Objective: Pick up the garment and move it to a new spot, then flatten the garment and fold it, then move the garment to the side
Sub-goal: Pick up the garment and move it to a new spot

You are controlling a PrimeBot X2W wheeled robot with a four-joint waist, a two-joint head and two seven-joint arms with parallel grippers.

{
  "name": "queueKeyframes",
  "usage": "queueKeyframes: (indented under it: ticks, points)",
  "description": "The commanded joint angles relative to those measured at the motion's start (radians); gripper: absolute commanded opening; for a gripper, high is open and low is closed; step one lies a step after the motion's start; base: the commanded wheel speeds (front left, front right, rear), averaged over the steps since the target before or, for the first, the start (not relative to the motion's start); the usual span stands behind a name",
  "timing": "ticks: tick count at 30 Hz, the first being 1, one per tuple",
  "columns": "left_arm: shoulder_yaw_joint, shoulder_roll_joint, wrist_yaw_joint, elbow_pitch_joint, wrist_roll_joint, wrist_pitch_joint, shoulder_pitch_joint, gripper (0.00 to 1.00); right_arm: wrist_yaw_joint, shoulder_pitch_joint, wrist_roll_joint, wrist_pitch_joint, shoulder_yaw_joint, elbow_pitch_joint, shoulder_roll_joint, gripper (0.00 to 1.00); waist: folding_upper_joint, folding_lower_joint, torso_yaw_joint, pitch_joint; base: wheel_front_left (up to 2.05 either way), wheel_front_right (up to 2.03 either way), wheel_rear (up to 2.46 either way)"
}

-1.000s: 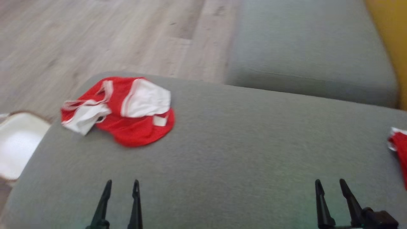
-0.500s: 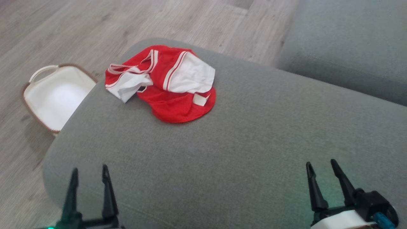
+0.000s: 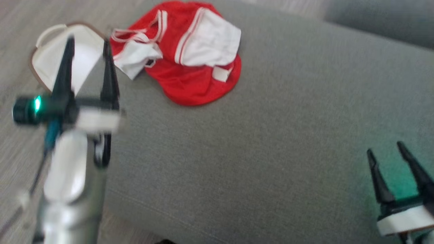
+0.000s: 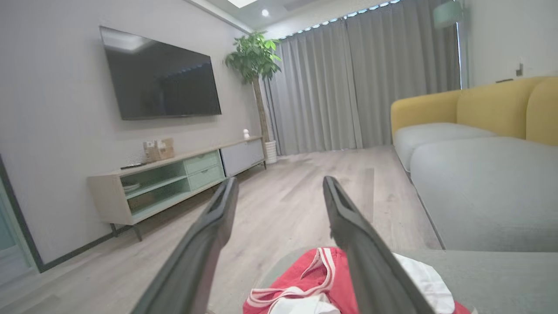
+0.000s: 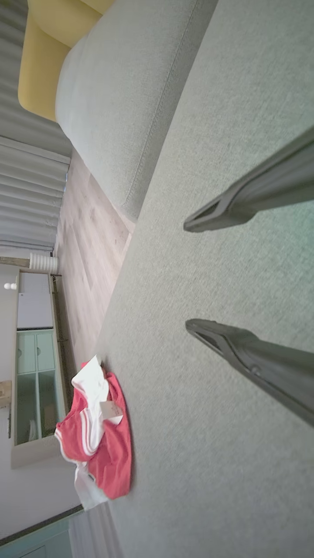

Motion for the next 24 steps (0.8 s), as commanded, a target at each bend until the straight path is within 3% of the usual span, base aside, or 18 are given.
queueKeyframes:
  ticks: [1, 7, 12, 19, 24]
  points:
    - [0.032, 0.024, -0.001, 0.023, -0.008, 0.014, -0.094, 1.0, 0.007, -0.037, 0.003, -0.011, 0.017, -0.041, -0.043, 1.0, 0.0, -0.0003, -0.034, 0.104, 0.0, 0.0, 0.0]
    - [0.063, 0.039, 0.012, 0.352, -0.04, 0.108, -0.399, 1.0, 0.007, -0.097, 0.016, -0.011, 0.027, -0.093, -0.15, 1.0, 0.0, -0.0003, -0.117, 0.233, 0.0, 0.0, 0.0]
    - [0.098, 0.094, 0.032, 0.576, -0.058, 0.109, -0.534, 1.0, 0.007, -0.131, 0.056, -0.011, 0.025, -0.139, -0.183, 1.0, 0.0, -0.0003, -0.195, 0.315, 0.0, 0.0, 0.0]
    - [0.123, 0.141, -0.016, 0.794, -0.108, 0.203, -0.643, 1.0, 0.007, -0.144, 0.063, -0.011, 0.011, -0.186, -0.217, 1.0, 0.0, -0.0003, -0.252, 0.413, 0.0, 0.0, 0.0]
    - [0.122, 0.172, -0.039, 0.912, -0.125, 0.342, -0.685, 1.0, 0.007, -0.156, 0.061, -0.011, 0.01, -0.202, -0.218, 1.0, 0.0, -0.0003, -0.271, 0.448, 0.0, 0.0, 0.0]
